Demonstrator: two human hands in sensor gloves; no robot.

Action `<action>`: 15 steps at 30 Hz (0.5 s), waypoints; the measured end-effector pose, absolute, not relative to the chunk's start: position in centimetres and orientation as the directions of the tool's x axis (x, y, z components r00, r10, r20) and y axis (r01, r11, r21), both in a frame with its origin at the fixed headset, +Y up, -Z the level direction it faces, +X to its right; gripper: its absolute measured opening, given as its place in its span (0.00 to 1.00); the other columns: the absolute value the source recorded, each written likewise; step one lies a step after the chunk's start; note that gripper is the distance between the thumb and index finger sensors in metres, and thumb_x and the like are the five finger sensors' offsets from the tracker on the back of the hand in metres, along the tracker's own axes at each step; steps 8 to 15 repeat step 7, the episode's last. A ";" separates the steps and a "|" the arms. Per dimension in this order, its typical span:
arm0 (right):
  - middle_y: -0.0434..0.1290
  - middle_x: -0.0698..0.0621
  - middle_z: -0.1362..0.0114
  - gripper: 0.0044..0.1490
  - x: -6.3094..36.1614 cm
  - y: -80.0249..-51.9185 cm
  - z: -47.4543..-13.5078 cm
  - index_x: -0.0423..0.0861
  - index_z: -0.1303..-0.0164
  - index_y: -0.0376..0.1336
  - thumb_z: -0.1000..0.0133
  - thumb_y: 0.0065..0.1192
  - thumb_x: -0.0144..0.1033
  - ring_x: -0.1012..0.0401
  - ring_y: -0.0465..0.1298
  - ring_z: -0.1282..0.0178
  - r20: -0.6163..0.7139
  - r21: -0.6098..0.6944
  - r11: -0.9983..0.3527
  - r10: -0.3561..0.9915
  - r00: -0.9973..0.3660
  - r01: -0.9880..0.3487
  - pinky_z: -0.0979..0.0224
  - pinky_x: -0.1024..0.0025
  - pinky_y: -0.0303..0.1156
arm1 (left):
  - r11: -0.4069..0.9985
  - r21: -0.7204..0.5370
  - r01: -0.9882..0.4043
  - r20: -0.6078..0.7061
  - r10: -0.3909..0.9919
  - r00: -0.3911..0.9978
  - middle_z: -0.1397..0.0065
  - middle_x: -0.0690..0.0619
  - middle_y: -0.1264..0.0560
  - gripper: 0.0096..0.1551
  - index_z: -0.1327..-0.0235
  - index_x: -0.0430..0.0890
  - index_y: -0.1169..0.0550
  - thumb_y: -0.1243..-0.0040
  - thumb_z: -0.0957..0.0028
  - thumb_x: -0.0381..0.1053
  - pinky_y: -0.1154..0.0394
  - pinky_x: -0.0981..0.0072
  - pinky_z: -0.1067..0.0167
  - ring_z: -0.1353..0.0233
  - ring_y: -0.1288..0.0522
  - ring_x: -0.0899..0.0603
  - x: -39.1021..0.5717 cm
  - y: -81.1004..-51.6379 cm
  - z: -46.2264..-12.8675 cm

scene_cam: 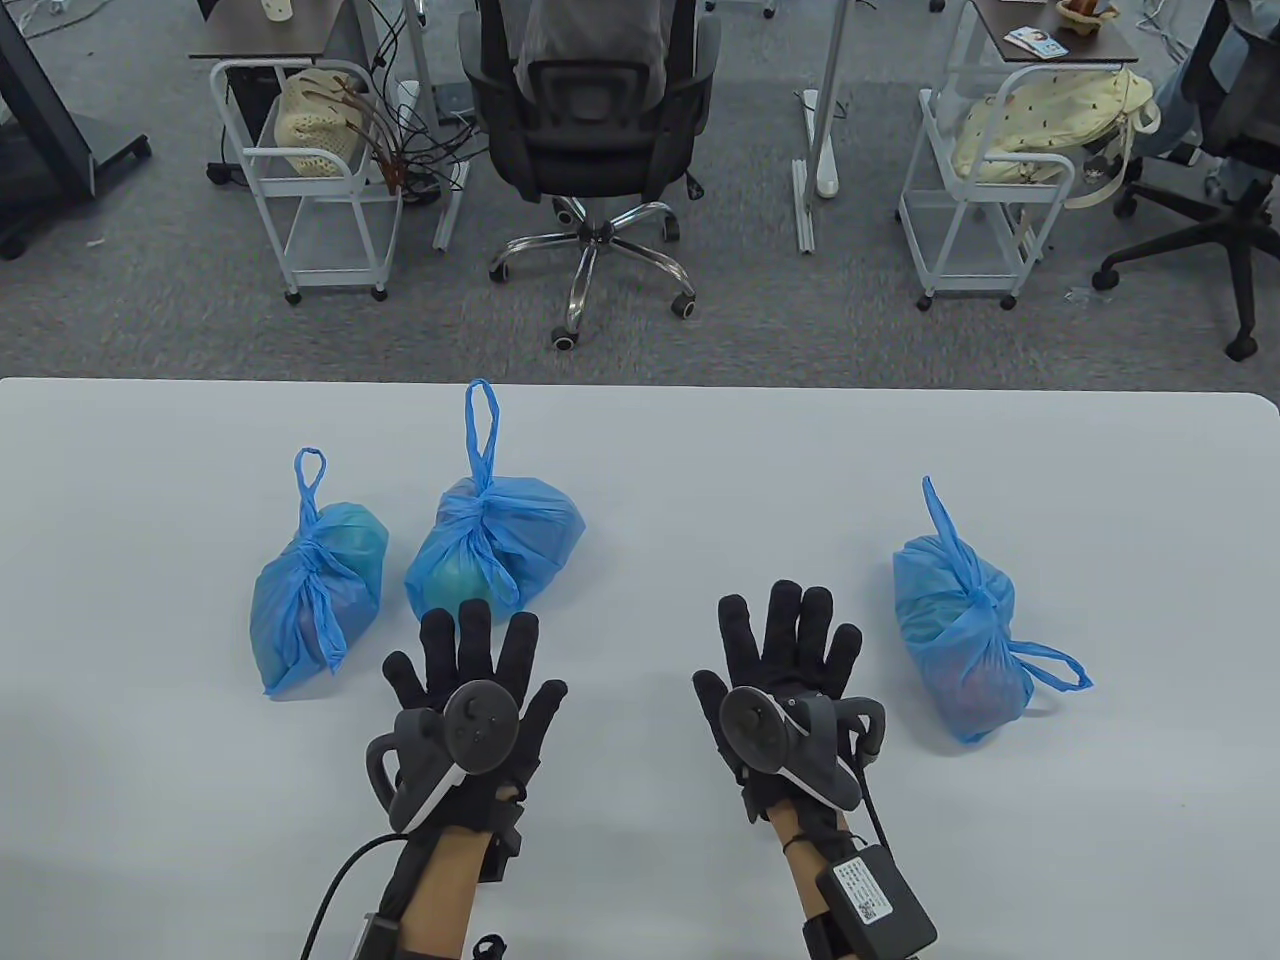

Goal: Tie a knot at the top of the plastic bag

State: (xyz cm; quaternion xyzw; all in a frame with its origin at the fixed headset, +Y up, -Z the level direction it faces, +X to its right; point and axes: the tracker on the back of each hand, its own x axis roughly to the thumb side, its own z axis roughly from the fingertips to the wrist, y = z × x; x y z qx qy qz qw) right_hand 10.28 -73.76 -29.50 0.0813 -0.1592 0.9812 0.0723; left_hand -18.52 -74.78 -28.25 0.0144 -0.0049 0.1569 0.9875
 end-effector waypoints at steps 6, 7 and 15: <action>0.40 0.29 0.20 0.49 10.3 -73.8 -29.5 0.46 0.18 0.46 0.42 0.56 0.58 0.31 0.33 0.22 0.185 -0.291 -0.940 0.127 -0.974 -0.178 0.35 0.29 0.30 | 0.949 0.030 -0.314 0.015 0.314 0.949 0.06 0.52 0.63 0.41 0.15 0.69 0.50 0.59 0.42 0.74 0.72 0.27 0.29 0.13 0.69 0.34 -18.6 -74.7 -28.2; 0.40 0.29 0.20 0.48 10.3 -73.8 -29.5 0.46 0.18 0.46 0.42 0.56 0.58 0.31 0.33 0.22 0.188 -0.290 -0.940 0.128 -0.974 -0.179 0.35 0.29 0.30 | 0.950 0.030 -0.312 0.016 0.312 0.950 0.07 0.52 0.63 0.40 0.15 0.69 0.50 0.61 0.40 0.75 0.72 0.27 0.29 0.13 0.69 0.34 -18.6 -74.7 -28.2; 0.40 0.29 0.20 0.48 10.3 -73.8 -29.5 0.46 0.18 0.46 0.42 0.56 0.58 0.31 0.33 0.22 0.188 -0.290 -0.940 0.128 -0.974 -0.179 0.35 0.29 0.30 | 0.950 0.030 -0.312 0.016 0.312 0.950 0.07 0.52 0.63 0.40 0.15 0.69 0.50 0.61 0.40 0.75 0.72 0.27 0.29 0.13 0.69 0.34 -18.6 -74.7 -28.2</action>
